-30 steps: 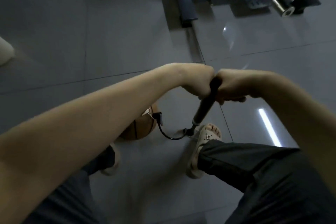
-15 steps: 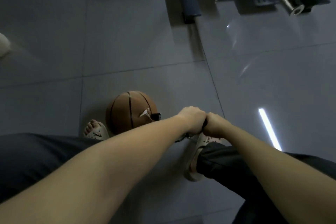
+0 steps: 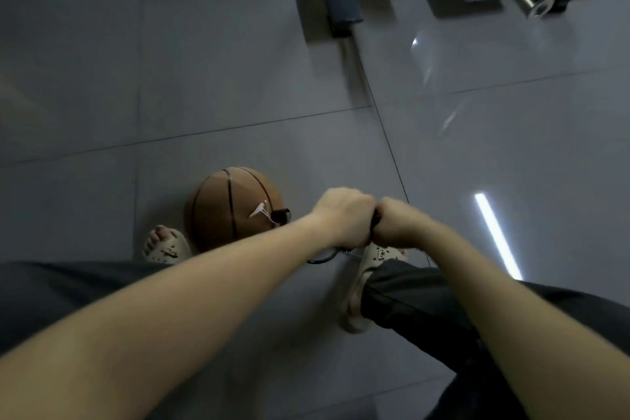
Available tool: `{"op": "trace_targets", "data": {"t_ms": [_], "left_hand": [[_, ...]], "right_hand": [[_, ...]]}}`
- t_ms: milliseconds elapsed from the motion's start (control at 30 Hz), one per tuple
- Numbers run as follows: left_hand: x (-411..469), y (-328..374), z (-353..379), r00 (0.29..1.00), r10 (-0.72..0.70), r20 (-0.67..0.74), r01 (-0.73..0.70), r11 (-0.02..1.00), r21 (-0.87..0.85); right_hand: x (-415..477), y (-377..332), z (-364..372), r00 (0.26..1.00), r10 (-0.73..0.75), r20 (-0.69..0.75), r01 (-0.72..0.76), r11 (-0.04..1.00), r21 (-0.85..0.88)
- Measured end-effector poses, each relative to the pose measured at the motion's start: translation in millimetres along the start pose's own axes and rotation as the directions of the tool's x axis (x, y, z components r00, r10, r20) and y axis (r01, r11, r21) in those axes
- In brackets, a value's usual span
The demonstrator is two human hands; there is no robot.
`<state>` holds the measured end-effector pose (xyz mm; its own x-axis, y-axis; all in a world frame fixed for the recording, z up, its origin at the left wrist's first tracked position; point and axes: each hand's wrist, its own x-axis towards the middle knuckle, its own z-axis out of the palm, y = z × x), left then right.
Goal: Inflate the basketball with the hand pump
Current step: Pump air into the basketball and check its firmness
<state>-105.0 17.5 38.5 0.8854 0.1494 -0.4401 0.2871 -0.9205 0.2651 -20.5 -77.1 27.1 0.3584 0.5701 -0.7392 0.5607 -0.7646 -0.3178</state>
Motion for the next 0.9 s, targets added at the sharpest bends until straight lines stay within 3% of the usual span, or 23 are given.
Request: {"op": "trace_targets", "data": {"t_ms": [200,333,433,567,700,900], "left_hand": [[30,-11,26,0.998,0.034,0.052,-0.037,0.997,0.066],[20,-13,11,0.991,0.021,0.133,-0.031,0.997,0.073],[-4,-12,-40,0.996,0.055,0.068,-0.053,0.998,-0.033],[-26,-3,-117,0.994,0.083,-0.064,-0.089,0.991,-0.097],[-21,1,-56,0.998,0.017,-0.055,-0.019,0.999,-0.03],[4,-9,40,0.998,0.059,0.029,-0.059,0.998,0.014]], "right_hand": [[31,14,17,0.998,0.057,-0.001,-0.057,0.995,0.08],[20,-6,2,0.989,0.093,0.117,-0.083,0.993,-0.083],[-12,-22,-51,0.988,0.031,0.152,-0.028,0.999,-0.02],[-61,-43,-114,0.998,-0.056,0.039,0.056,0.998,0.006],[-39,-28,-53,0.999,-0.026,0.018,0.026,1.0,-0.003],[11,5,34,0.997,0.058,-0.049,-0.062,0.995,-0.077]]}}
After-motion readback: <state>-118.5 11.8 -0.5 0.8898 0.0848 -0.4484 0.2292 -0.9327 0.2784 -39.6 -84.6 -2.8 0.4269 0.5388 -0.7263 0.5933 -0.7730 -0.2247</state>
